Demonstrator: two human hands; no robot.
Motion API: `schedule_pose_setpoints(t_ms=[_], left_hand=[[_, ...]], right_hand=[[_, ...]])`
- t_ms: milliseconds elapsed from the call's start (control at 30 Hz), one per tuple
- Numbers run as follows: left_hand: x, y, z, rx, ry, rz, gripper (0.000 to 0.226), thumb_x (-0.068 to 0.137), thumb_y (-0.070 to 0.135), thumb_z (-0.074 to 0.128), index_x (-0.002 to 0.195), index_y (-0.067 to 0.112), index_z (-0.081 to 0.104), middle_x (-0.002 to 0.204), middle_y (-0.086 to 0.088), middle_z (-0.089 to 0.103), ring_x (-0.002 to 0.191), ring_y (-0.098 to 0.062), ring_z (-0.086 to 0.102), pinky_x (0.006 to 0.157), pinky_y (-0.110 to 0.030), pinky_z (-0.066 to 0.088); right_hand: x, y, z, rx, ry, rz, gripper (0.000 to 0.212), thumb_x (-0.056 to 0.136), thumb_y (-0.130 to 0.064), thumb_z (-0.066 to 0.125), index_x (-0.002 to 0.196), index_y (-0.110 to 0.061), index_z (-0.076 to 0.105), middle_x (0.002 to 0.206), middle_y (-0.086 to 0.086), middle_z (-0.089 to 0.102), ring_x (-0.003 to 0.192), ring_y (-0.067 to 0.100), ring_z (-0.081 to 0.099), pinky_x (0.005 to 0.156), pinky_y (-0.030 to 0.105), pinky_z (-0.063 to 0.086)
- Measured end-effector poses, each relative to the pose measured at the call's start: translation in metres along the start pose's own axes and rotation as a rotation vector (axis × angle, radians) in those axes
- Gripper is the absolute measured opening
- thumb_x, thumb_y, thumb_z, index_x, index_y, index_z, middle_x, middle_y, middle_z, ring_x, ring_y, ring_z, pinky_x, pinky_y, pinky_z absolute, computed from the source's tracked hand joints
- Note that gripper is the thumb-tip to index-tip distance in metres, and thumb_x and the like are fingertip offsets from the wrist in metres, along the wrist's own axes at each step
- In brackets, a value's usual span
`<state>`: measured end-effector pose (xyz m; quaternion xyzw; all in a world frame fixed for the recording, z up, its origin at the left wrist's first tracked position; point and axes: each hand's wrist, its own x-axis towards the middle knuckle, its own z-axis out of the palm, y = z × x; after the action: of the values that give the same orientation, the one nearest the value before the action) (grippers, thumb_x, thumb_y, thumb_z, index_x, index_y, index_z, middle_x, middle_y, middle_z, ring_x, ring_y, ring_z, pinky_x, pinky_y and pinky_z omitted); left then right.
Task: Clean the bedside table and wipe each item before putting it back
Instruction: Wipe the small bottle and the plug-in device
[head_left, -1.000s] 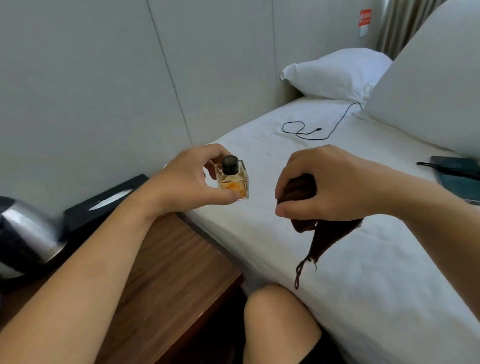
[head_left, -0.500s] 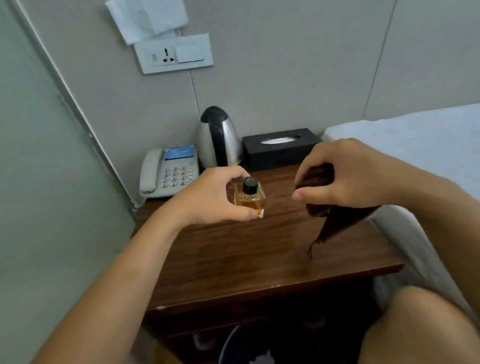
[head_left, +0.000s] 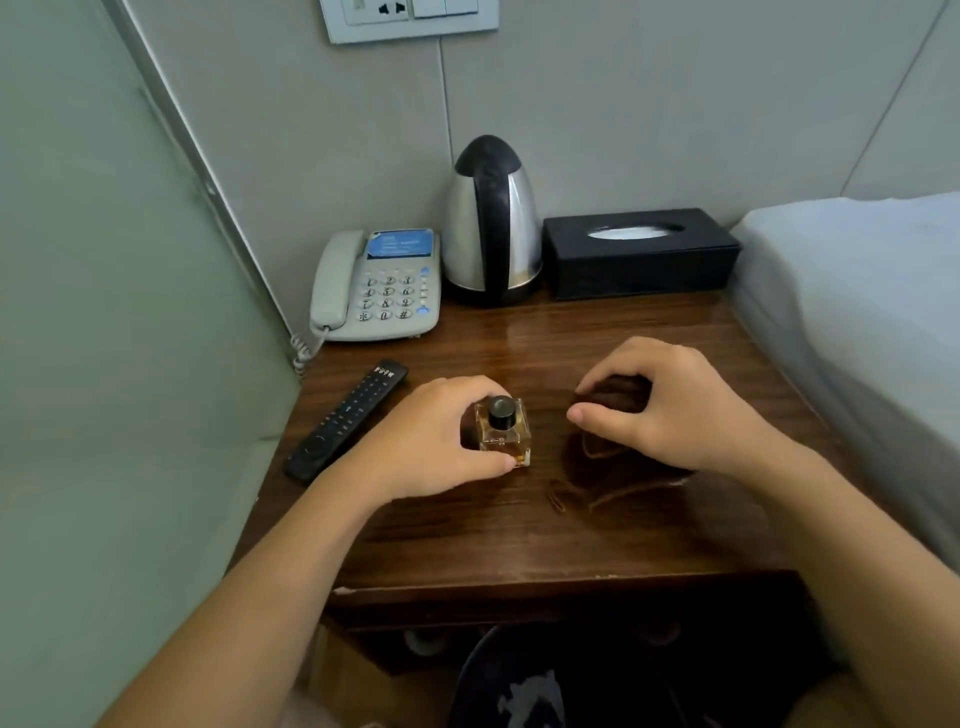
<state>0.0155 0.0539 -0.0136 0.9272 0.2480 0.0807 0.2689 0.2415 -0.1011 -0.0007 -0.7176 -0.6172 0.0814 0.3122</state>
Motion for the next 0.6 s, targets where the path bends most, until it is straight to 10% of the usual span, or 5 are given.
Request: schedule_pose_setpoints(t_ms=[167, 400, 600], left_hand=[[0.001, 0.005, -0.002, 0.032, 0.02, 0.012, 0.07, 0.075, 0.06, 0.081, 0.138, 0.043, 0.056, 0.123, 0.026, 0.055, 0.109, 0.002, 0.053, 0.09, -0.025, 0.047], [-0.001, 0.007, -0.003, -0.101, 0.079, 0.024, 0.039, 0.078, 0.039, 0.088, 0.114, 0.039, 0.073, 0.105, 0.017, 0.068, 0.091, -0.005, 0.067, 0.079, -0.03, 0.057], [-0.015, 0.007, 0.0, -0.335, 0.061, -0.024, 0.04, 0.082, 0.013, 0.086, 0.115, 0.026, 0.069, 0.107, 0.004, 0.077, 0.099, -0.017, 0.075, 0.091, -0.041, 0.061]], right_hand=[[-0.006, 0.005, 0.017, -0.035, 0.066, -0.003, 0.037, 0.077, -0.063, 0.072, 0.102, -0.036, 0.077, 0.104, -0.018, 0.062, 0.095, 0.003, 0.062, 0.086, 0.027, 0.055], [-0.017, 0.01, 0.024, -0.139, -0.066, 0.001, 0.082, 0.079, -0.067, 0.072, 0.148, -0.029, 0.048, 0.138, -0.01, 0.052, 0.127, 0.013, 0.049, 0.107, 0.03, 0.044], [-0.03, 0.011, 0.02, -0.208, -0.214, -0.048, 0.067, 0.086, -0.053, 0.066, 0.148, -0.04, 0.043, 0.146, -0.017, 0.041, 0.13, 0.018, 0.033, 0.112, 0.045, 0.04]])
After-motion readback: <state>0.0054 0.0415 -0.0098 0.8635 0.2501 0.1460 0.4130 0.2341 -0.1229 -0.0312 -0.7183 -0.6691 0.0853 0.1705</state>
